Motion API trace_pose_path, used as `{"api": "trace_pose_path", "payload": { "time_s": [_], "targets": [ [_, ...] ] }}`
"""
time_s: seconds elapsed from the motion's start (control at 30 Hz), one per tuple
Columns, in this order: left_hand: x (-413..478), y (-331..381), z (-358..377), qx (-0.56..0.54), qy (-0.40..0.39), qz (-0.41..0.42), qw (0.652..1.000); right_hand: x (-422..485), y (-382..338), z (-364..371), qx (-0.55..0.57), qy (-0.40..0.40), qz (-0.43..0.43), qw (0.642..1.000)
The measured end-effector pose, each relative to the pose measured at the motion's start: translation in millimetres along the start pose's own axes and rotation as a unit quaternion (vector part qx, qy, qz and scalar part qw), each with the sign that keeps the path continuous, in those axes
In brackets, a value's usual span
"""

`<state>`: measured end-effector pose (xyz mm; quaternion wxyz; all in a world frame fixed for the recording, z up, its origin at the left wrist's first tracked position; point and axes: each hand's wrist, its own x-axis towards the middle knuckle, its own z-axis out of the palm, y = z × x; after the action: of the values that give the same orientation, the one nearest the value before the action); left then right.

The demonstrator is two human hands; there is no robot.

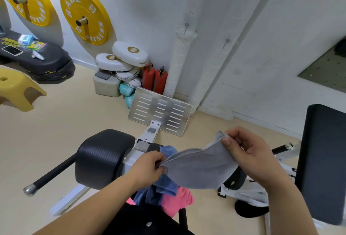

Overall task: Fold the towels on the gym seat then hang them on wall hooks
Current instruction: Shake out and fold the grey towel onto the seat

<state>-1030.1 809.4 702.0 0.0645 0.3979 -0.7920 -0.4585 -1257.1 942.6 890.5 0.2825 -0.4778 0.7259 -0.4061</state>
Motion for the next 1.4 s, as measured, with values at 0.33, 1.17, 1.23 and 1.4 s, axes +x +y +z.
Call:
{"api": "trace_pose_path", "payload": {
  "time_s": [0.33, 1.17, 1.23, 1.4],
  "targets": [
    [23.7, 42.7, 6.2, -0.063, -0.180, 0.030, 0.981, 10.3, -1.8, -17.8, 0.141, -0.107, 0.009, 0.984],
    [1.2, -50.7, -96.7, -0.177, 0.133, -0.167, 0.961, 60.0, 102.5, 107.0, 0.072, 0.094, 0.273, 0.955],
    [-2.0, -63.7, -109.0, -0.099, 0.172, -0.178, 0.964, 62.2, 98.8, 140.4, 0.104, 0.080, 0.299, 0.945],
    [-5.6, -107.3, -156.5, -0.116, 0.212, -0.254, 0.936, 76.0, 85.3, 227.8, 0.136, 0.057, 0.334, 0.931]
  ]
}}
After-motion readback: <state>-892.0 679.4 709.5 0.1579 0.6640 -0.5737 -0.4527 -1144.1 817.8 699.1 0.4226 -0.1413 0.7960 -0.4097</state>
